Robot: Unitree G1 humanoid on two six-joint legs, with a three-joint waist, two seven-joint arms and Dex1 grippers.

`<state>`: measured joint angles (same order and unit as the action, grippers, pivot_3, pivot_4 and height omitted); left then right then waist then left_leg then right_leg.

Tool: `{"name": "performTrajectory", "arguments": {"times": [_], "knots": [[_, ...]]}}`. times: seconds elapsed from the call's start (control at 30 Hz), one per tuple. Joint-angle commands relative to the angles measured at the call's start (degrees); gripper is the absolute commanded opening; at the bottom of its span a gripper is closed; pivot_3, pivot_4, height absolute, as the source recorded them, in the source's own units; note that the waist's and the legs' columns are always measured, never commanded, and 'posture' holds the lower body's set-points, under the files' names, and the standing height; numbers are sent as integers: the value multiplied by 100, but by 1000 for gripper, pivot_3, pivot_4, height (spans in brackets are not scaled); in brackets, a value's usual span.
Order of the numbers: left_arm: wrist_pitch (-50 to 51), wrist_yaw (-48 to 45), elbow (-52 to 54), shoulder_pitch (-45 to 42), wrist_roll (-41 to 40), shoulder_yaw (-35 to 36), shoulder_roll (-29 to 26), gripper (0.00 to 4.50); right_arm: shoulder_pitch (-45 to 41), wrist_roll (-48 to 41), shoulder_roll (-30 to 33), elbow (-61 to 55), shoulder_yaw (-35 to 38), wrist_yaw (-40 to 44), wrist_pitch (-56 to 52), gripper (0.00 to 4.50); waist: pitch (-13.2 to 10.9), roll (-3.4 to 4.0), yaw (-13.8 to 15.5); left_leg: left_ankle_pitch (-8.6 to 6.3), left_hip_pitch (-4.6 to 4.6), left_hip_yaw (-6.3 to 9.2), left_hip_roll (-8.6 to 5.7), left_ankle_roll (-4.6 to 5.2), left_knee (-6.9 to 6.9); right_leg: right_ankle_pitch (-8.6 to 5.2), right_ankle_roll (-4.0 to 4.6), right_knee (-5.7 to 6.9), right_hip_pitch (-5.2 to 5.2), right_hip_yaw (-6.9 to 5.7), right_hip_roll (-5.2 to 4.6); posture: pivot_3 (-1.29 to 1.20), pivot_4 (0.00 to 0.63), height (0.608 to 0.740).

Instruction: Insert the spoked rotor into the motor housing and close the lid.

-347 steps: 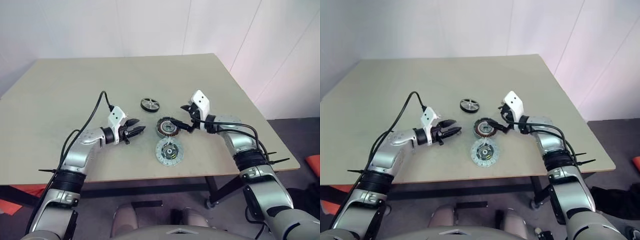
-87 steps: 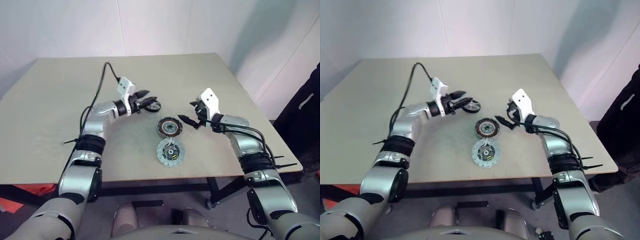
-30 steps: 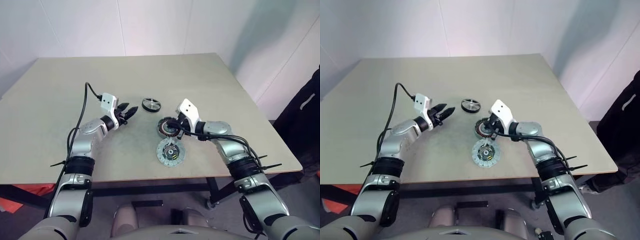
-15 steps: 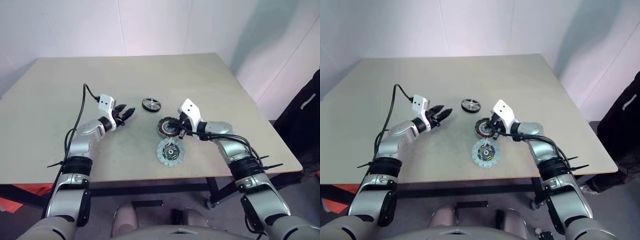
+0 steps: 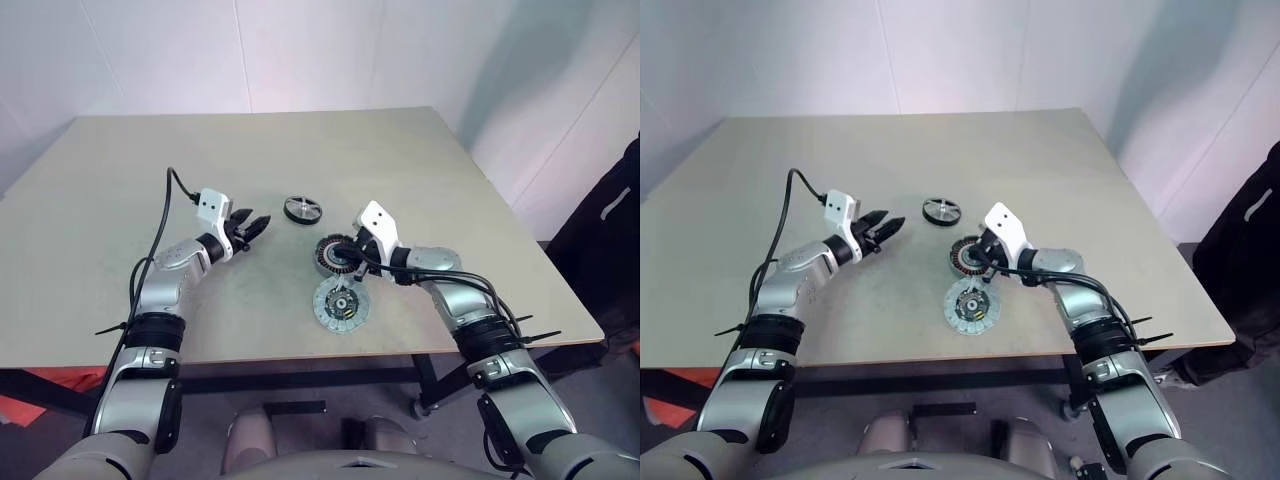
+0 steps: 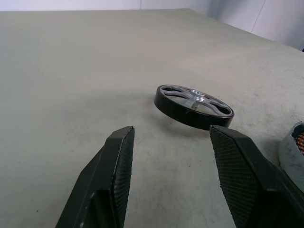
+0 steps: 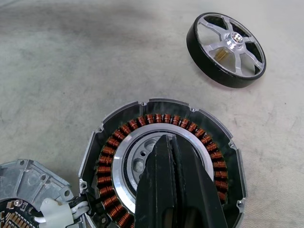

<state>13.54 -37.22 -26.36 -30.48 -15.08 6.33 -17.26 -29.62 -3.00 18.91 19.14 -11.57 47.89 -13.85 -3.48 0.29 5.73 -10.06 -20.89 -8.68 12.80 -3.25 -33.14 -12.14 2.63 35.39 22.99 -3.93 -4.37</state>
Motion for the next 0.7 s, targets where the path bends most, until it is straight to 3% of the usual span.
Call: {"name": "performTrajectory", "arguments": {"times": [0.03, 0.53, 0.7], "knots": [[-119, 13, 116, -100, -27, 33, -23, 2679, -167, -37, 121, -253, 91, 23, 2, 39, 0, 0, 2, 0, 0, 0, 0, 0, 0, 0, 0, 0, 0, 0, 0, 0, 0, 740], [-113, 79, 95, -24, -30, 19, 91, 2679, -347, 176, 627, -498, -182, 503, 358, 39, -1, -1, 3, 0, -8, 0, 0, 0, 1, 0, 0, -1, 6, 0, 1, 0, 0, 740], [73, 129, 96, -61, -109, 64, 154, 2679, -724, 568, 696, 15, -176, 177, 715, 39, -1, -1, -2, 0, -8, 0, 0, 0, 0, 0, 0, -1, 7, 0, 1, 0, 0, 740]]}}
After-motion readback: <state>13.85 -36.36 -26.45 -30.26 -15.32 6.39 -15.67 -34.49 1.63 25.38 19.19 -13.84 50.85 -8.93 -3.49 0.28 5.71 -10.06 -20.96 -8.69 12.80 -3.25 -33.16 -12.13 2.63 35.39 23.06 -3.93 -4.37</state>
